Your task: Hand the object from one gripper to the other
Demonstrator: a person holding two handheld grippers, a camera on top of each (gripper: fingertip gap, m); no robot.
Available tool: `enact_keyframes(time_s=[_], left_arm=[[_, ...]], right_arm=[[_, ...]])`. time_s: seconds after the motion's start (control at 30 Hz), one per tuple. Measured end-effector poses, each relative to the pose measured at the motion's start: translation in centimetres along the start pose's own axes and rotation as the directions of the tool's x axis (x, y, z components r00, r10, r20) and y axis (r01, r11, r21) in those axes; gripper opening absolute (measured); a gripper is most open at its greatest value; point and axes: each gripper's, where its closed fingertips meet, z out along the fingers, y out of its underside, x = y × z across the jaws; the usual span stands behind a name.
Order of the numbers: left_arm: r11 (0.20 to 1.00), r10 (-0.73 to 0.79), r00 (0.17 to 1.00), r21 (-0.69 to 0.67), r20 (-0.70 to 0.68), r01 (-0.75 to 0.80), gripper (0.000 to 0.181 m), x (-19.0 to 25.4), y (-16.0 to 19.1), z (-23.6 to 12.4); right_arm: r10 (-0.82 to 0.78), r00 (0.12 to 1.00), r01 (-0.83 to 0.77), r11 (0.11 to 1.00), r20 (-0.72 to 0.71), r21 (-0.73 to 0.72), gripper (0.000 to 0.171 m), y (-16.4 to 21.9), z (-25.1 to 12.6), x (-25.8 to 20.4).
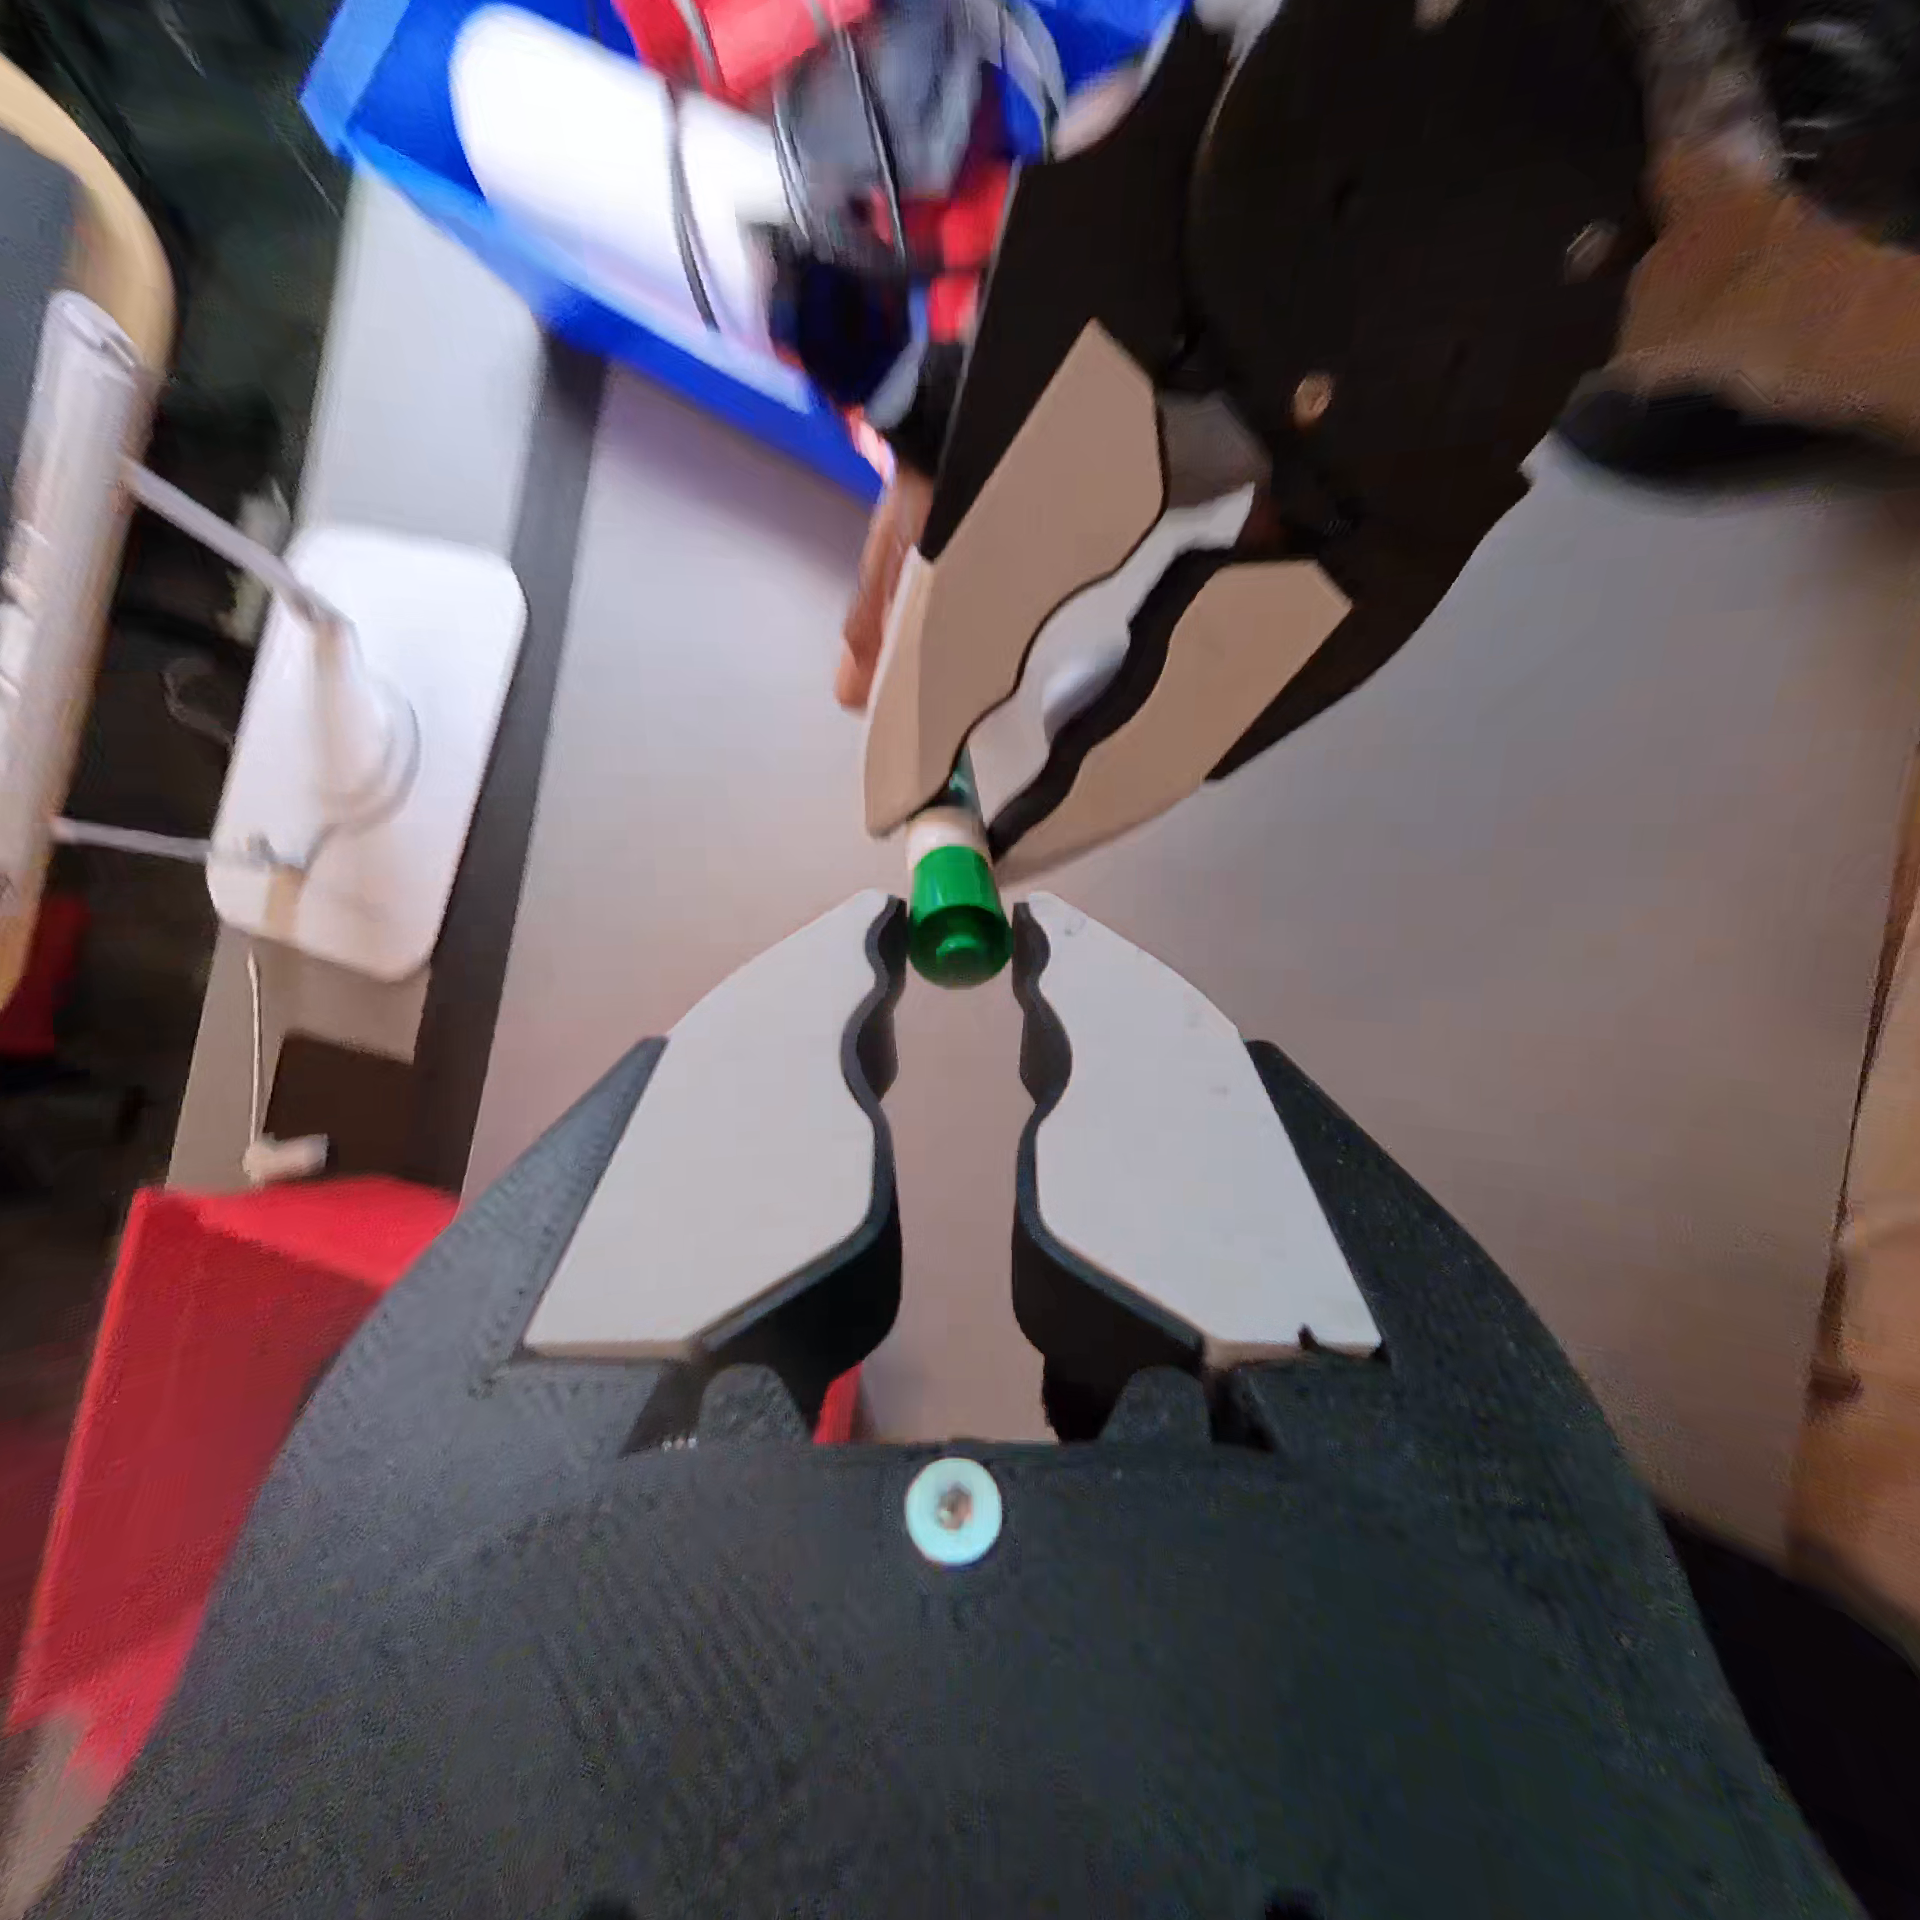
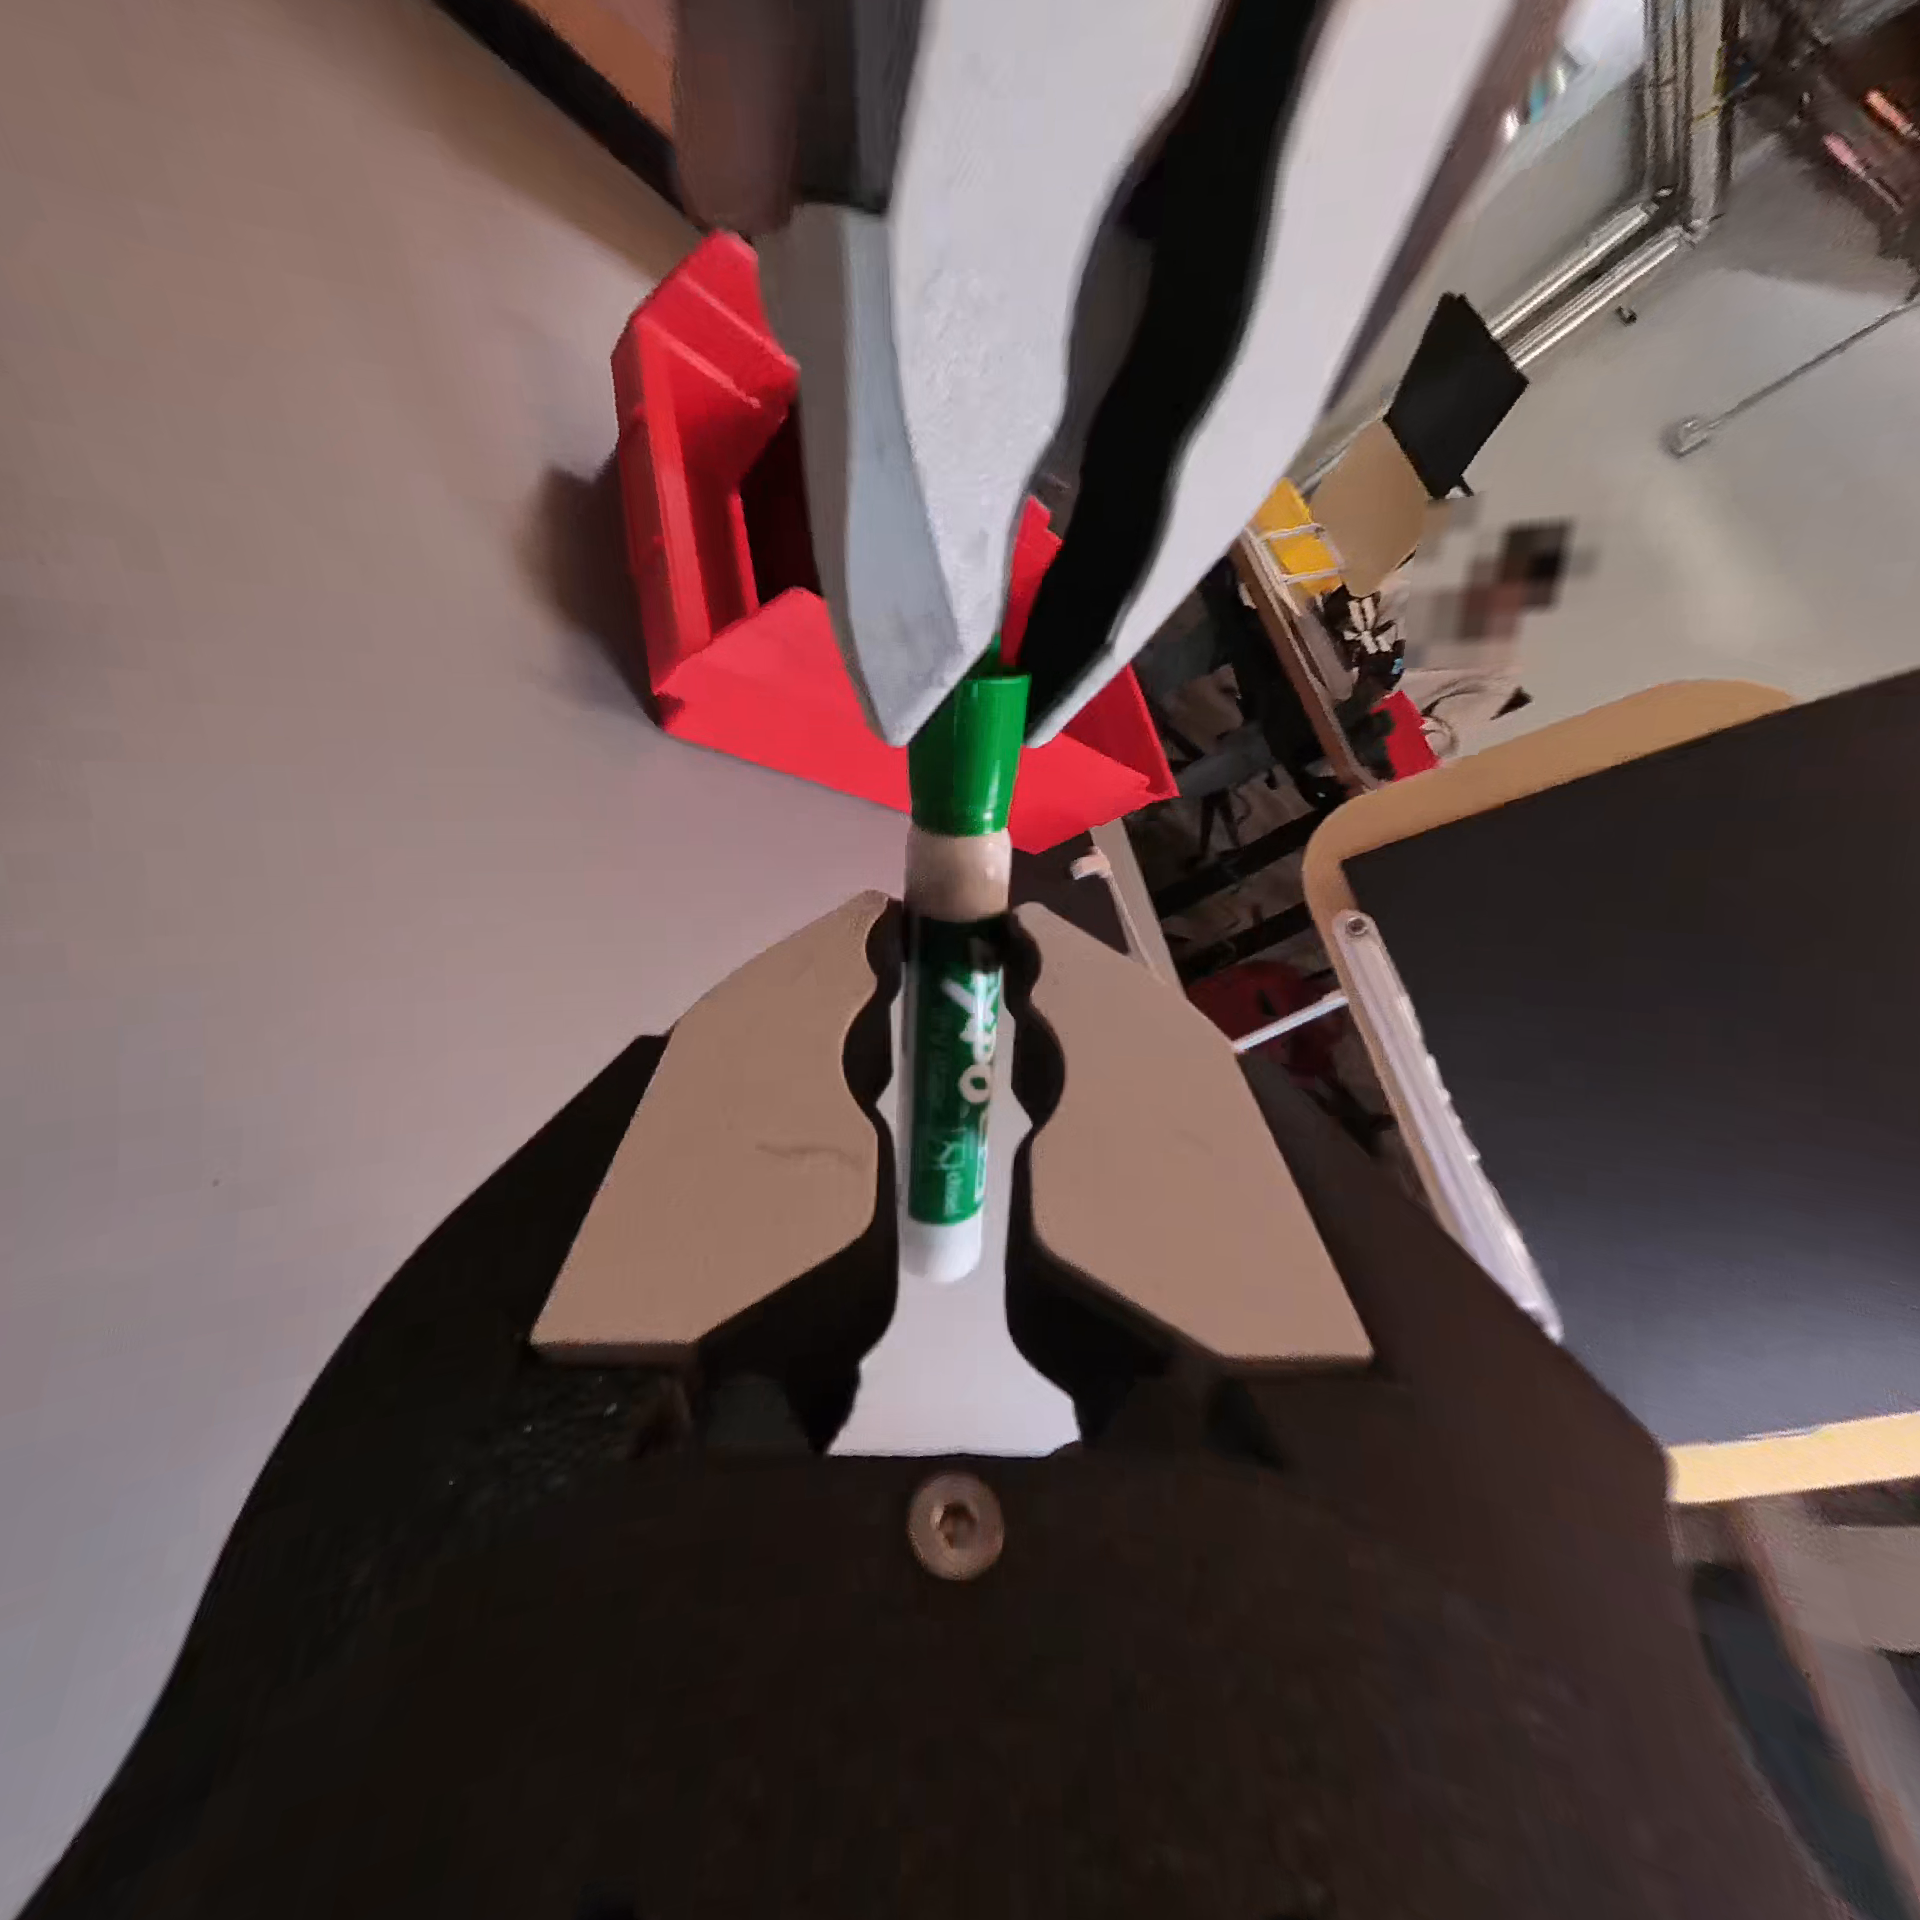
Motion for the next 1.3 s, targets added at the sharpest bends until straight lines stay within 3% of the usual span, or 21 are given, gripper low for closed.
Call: enact_keyframes(time_s=[0.07, 0.13, 0.2, 0.27, 0.33, 0.4, 0.53, 0.63, 0.73, 0.8, 0.87, 0.9, 1.03, 1.1, 1.27, 1.3], left_arm=[[0.967, -0.036, 0.999, 0.253, 0.007, 0.033, 0.02, -0.5, -2.5, -1.1], [0.862, -0.056, 0.998, 0.505, 0.02, 0.038, 0.023, -0.8, -4.4, -2.7], [0.749, -0.069, 0.997, 0.659, -0.019, 0.065, 0.032, -0.4, -5.3, -3.5], [0.674, -0.07, 0.996, 0.733, -0.056, 0.088, 0.029, -0.1, -5.8, -3.3], [0.646, -0.03, 0.994, 0.756, -0.109, 0.103, 0.023, 0.6, -6.1, -2.9], [0.628, -0.003, 0.986, 0.767, -0.166, 0.131, 0.018, 1.3, -6.2, -3.0], [0.629, -0.056, 0.979, 0.755, -0.197, 0.188, 0.018, 0.6, -5.8, -3.2], [0.583, -0.088, 0.957, 0.765, -0.276, 0.274, 0.018, 0.2, -5.7, -3.9], [0.604, -0.091, 0.955, 0.747, -0.282, 0.278, 0.018, 0.5, -5.5, -3.2], [0.585, -0.08, 0.946, 0.754, -0.314, 0.3, 0.019, 0.9, -5.8, -3.3], [0.557, -0.065, 0.945, 0.774, -0.321, 0.301, 0.042, 1.0, -5.8, -3.7], [0.562, -0.051, 0.947, 0.774, -0.319, 0.291, 0.043, 1.0, -5.6, -3.6], [0.627, -0.022, 0.95, 0.736, -0.311, 0.255, 0.032, 1.8, -5.1, -1.7], [0.643, -0.01, 0.947, 0.723, -0.322, 0.253, 0.02, 2.5, -5.4, -1.0], [0.626, -0.063, 0.943, 0.723, -0.326, 0.292, 0.019, 1.5, -5.7, -0.9], [0.607, -0.071, 0.941, 0.734, -0.33, 0.303, 0.019, 1.2, -5.6, -1.4]], right_arm=[[0.151, 0.988, -0.155, 0.984, 0.042, 0.093, 0.019, -0.5, -1.1, 1.2], [0.33, 0.931, -0.36, 0.901, 0.156, 0.243, 0.019, -1.8, -2.7, 2.2], [0.422, 0.868, -0.492, 0.805, 0.263, 0.33, 0.019, -2.6, -3.9, 2.9], [0.445, 0.827, -0.557, 0.734, 0.344, 0.389, 0.019, -3.7, -4.6, 2.8], [0.46, 0.786, -0.611, 0.678, 0.413, 0.408, 0.018, -4.7, -4.7, 2.4], [0.454, 0.771, -0.625, 0.675, 0.447, 0.392, 0.018, -5.2, -4.3, 1.6], [0.494, 0.745, -0.659, 0.649, 0.447, 0.381, 0.018, -5.1, -3.9, 1.8], [0.517, 0.724, -0.679, 0.649, 0.456, 0.342, 0.034, -4.3, -3.3, 1.4], [0.51, 0.722, -0.683, 0.63, 0.467, 0.368, 0.018, -5.0, -3.1, 1.1], [0.504, 0.735, -0.668, 0.651, 0.454, 0.36, 0.018, -5.2, -3.1, 0.9], [0.504, 0.729, -0.678, 0.625, 0.464, 0.387, 0.019, -5.8, -3.9, 1.6], [0.515, 0.711, -0.7, 0.586, 0.479, 0.408, 0.019, -6.1, -4.7, 2.3], [0.538, 0.661, -0.75, 0.489, 0.523, 0.446, 0.018, -6.7, -6.8, 4.3], [0.545, 0.667, -0.745, 0.511, 0.508, 0.43, 0.019, -6.6, -6.5, 4.2], [0.574, 0.681, -0.732, 0.524, 0.455, 0.435, 0.02, -6.3, -5.9, 4.6], [0.585, 0.675, -0.737, 0.511, 0.449, 0.442, 0.028, -6.1, -6.1, 5.0]])
